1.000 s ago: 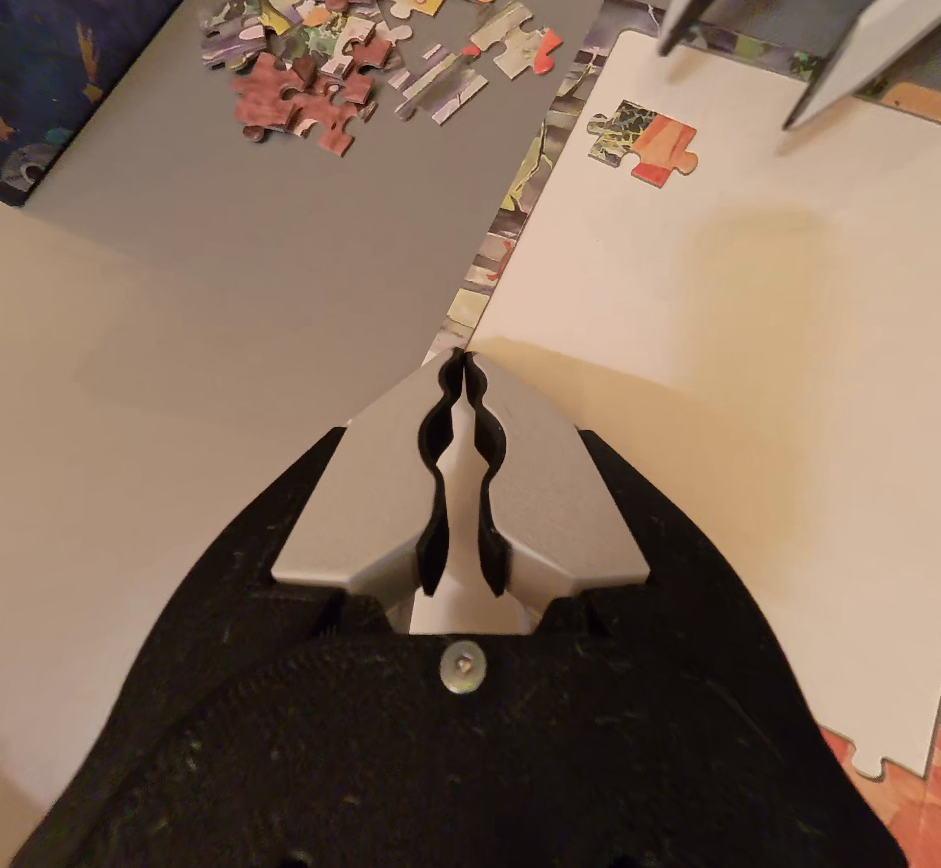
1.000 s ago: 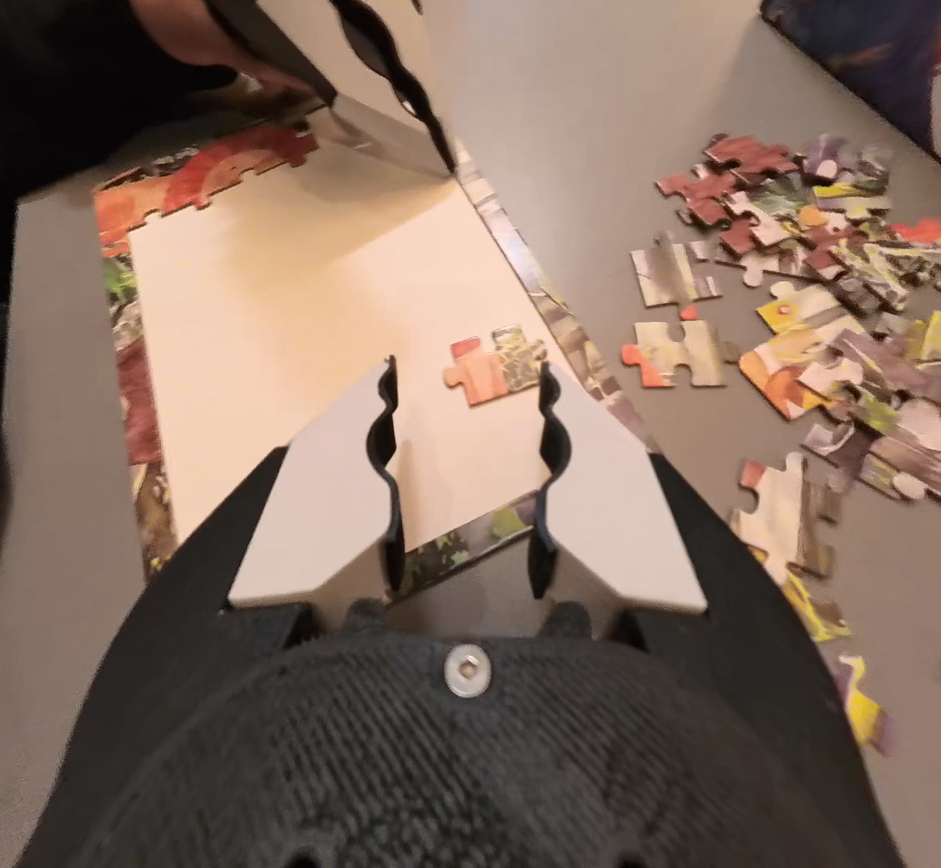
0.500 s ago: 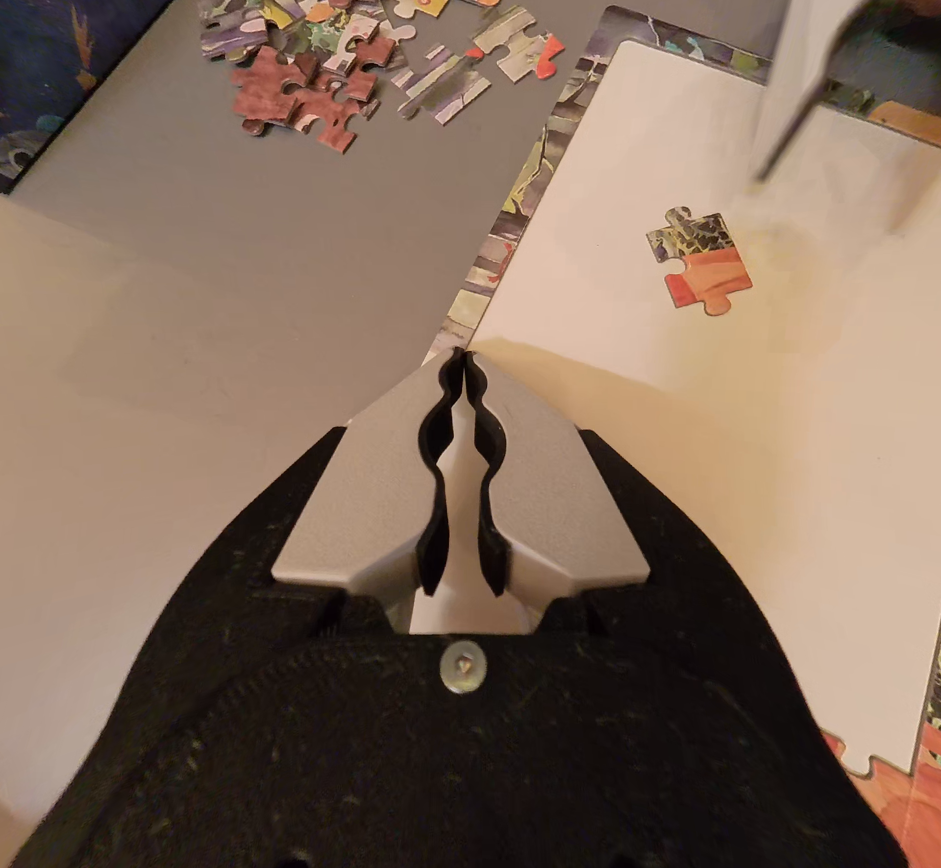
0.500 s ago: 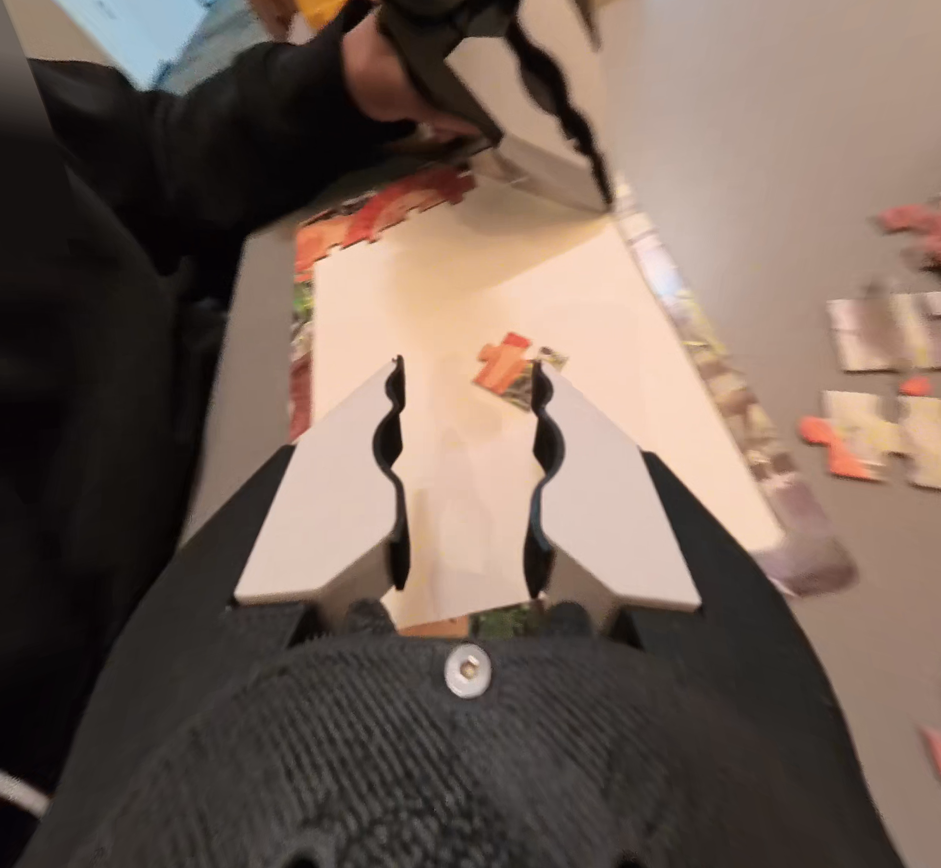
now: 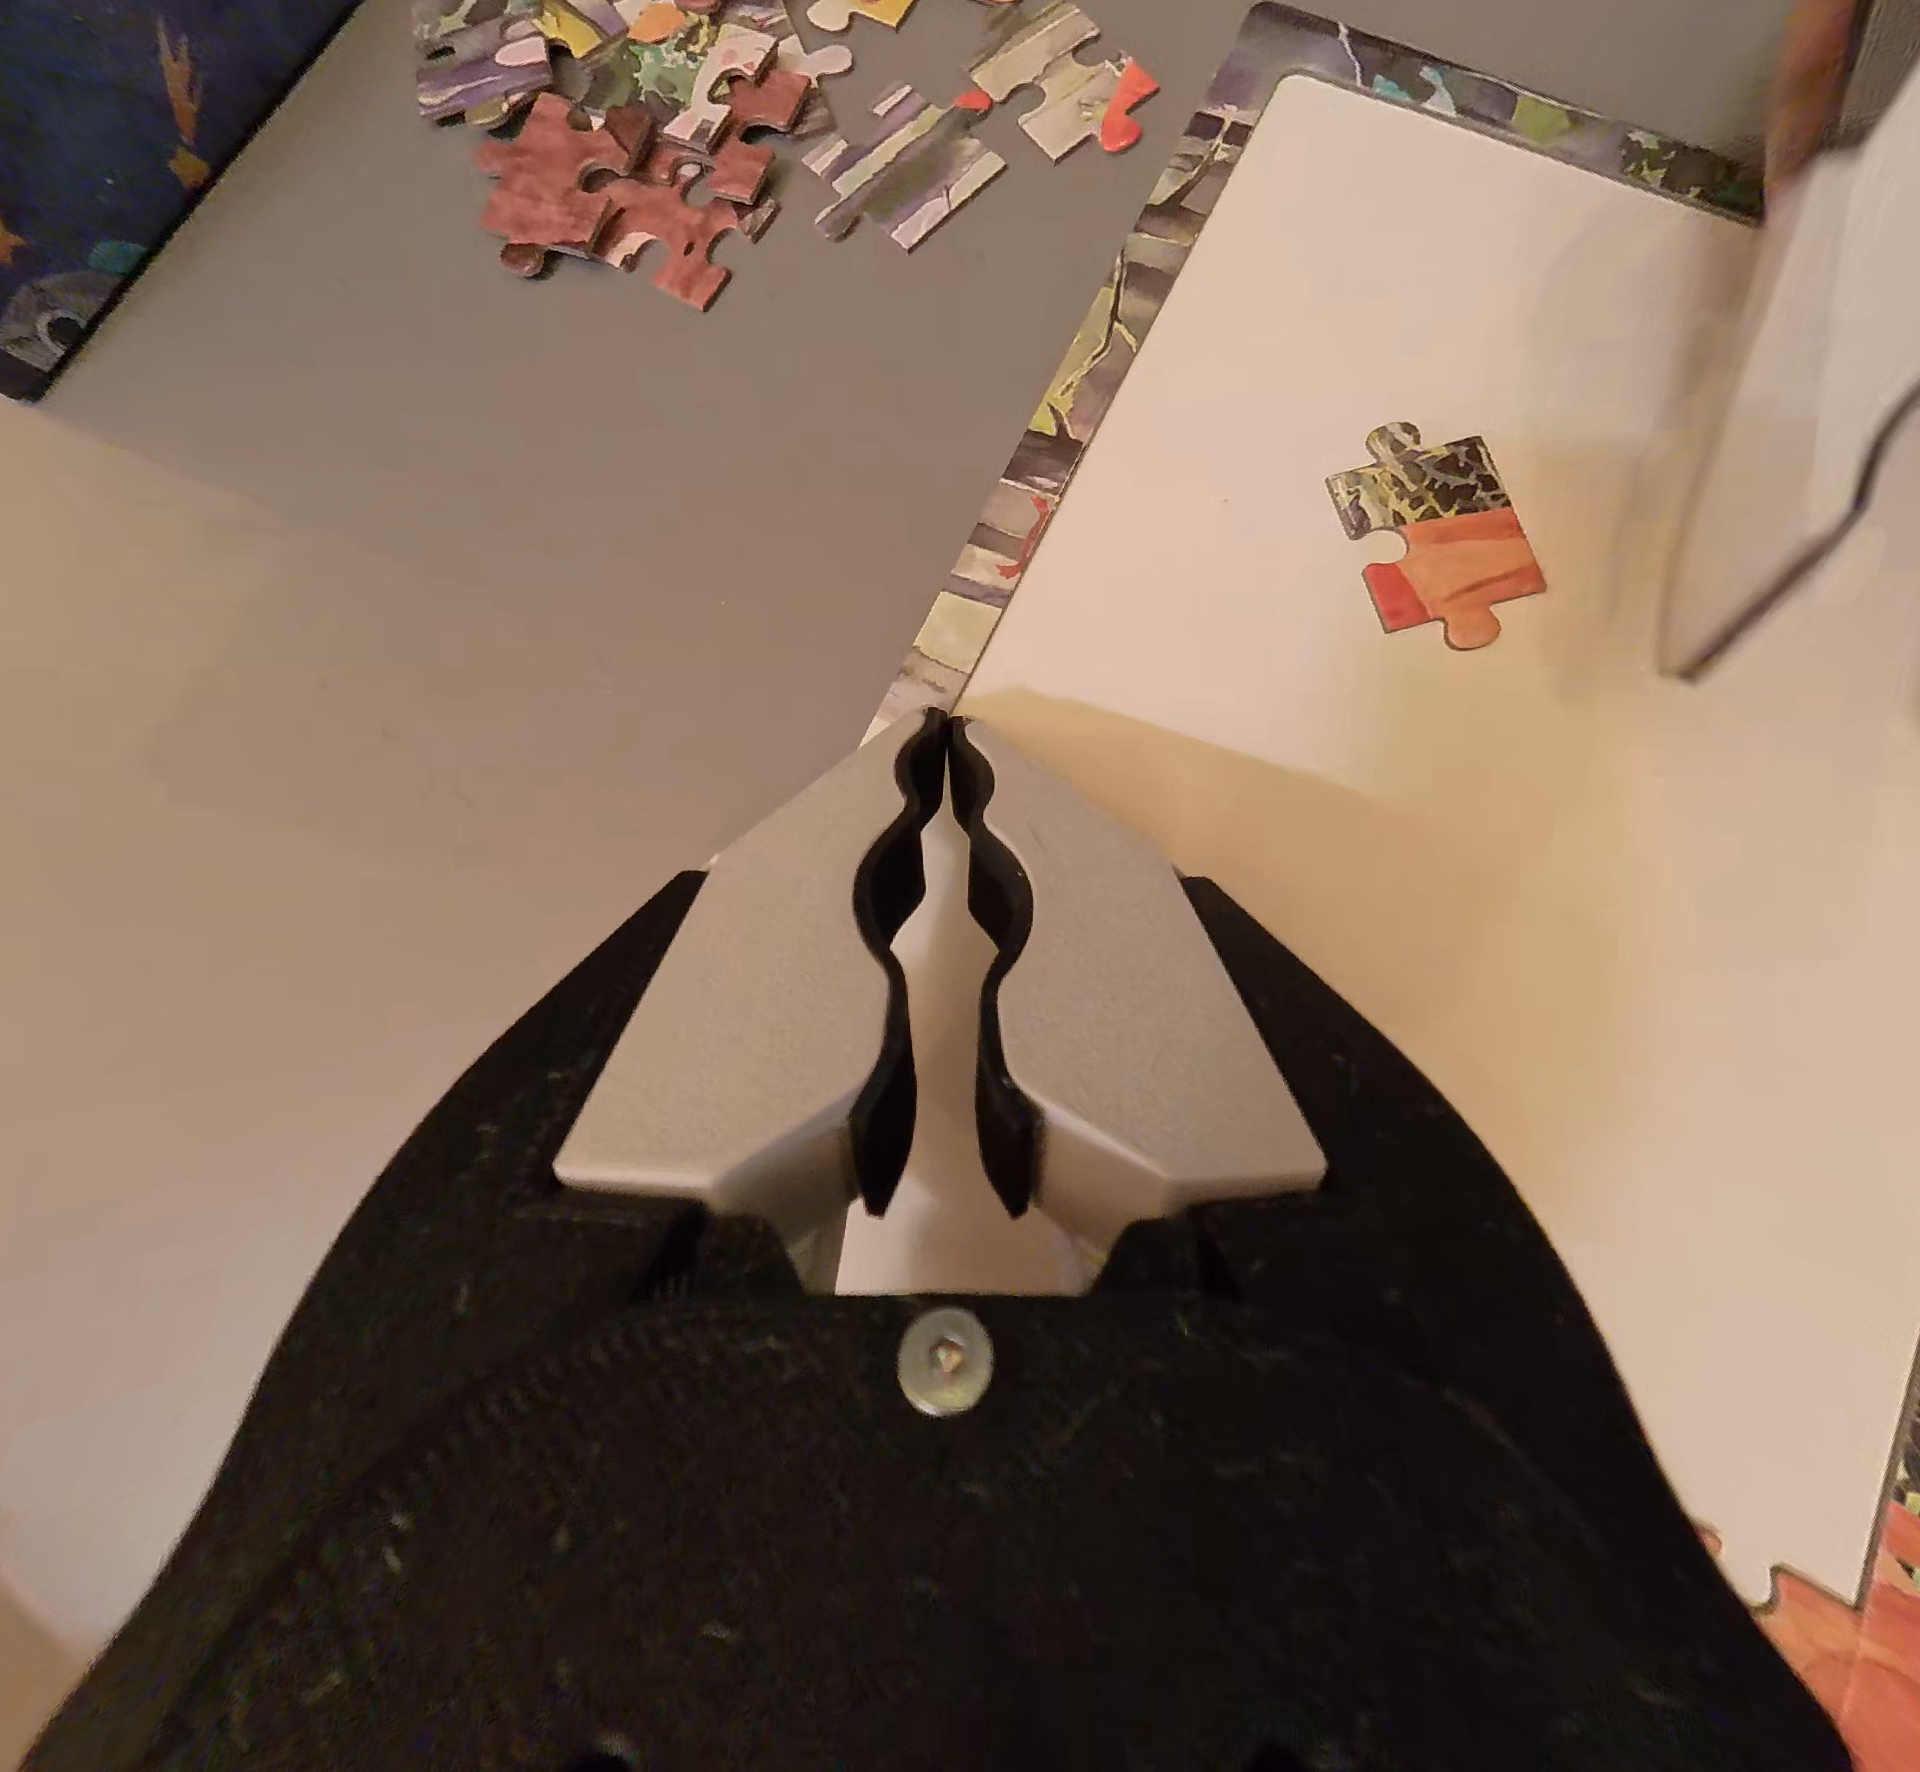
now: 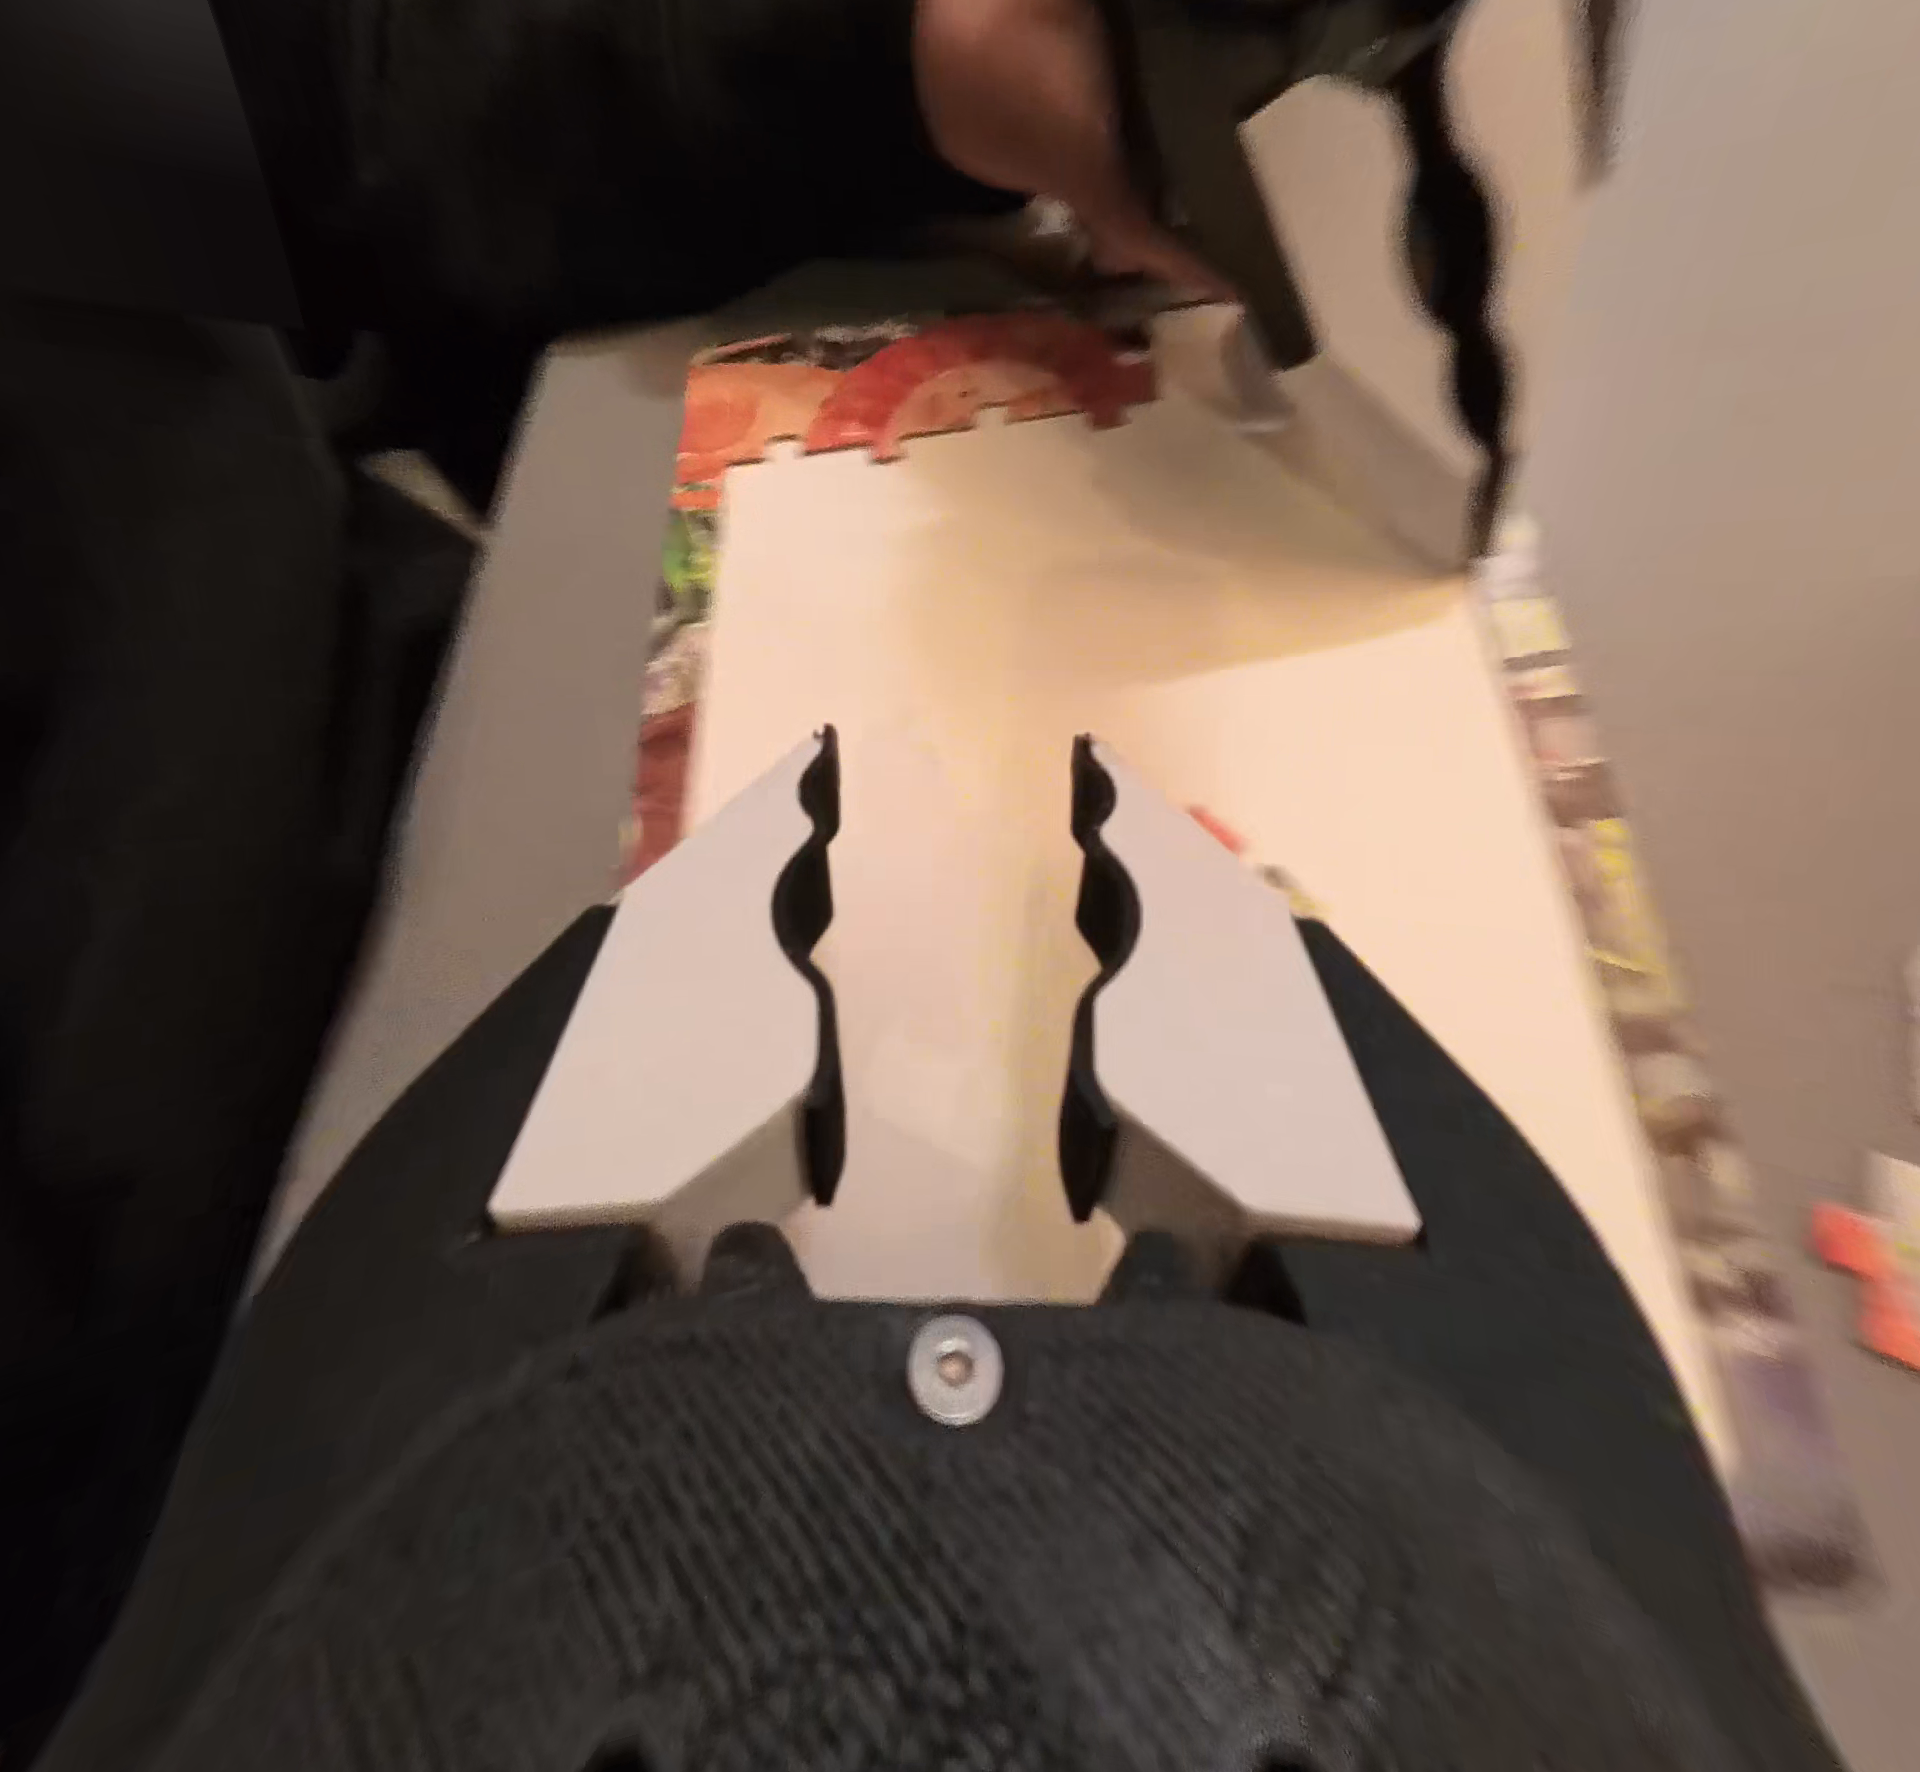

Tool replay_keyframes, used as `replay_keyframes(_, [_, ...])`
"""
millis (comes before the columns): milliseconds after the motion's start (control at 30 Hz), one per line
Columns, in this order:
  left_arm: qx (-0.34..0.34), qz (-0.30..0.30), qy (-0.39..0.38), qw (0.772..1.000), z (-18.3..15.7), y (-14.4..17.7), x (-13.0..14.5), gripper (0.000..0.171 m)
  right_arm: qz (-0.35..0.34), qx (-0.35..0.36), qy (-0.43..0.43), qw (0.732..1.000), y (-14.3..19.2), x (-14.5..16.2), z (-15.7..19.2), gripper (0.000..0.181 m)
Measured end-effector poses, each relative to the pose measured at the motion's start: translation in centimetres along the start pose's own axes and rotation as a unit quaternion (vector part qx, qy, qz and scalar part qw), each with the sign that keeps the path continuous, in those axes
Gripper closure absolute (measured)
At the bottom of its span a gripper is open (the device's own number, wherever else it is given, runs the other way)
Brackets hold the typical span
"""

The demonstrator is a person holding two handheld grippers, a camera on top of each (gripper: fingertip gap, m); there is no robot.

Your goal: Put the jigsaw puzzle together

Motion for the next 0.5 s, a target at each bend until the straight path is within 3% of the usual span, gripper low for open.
replay_keyframes(67, [-0.002,0.001,-0.003,1.000,0.0,0.0,0.0,0.171,0.020,0.084,0.022,0.996,1.0,0.1,-1.2,0.129])
replay_keyframes(133, [-0.004,0.001,-0.004,1.000,0.0,0.0,0.0,0.171,0.047,0.122,0.008,0.991,1.3,0.9,-2.3,0.117])
replay_keyframes(233, [-0.004,0.001,-0.005,1.000,-0.1,0.0,0.0,0.171,0.057,0.101,-0.034,0.993,0.9,2.1,-2.6,0.111])
replay_keyframes(367, [-0.001,0.001,-0.002,1.000,0.0,0.0,0.0,0.171,0.067,0.001,-0.048,0.997,0.5,2.1,-0.1,0.141])
replay_keyframes(400, [0.000,0.000,-0.001,1.000,0.0,0.0,0.0,0.171,0.061,-0.019,-0.042,0.997,0.3,2.0,0.5,0.139])
replay_keyframes(500, [0.003,0.000,0.002,1.000,0.0,0.0,0.0,0.171,0.035,0.006,-0.009,0.999,0.7,1.6,0.7,0.133])
Point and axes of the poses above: each gripper's, where its closed fingertips meet, y back along the fingers, x out of its underside, z = x × y across the jaws, the point moved 8 cm from there along y, back along the fingers, and after that the axes turned 12 degrees about -x, right-handed, at the moved point
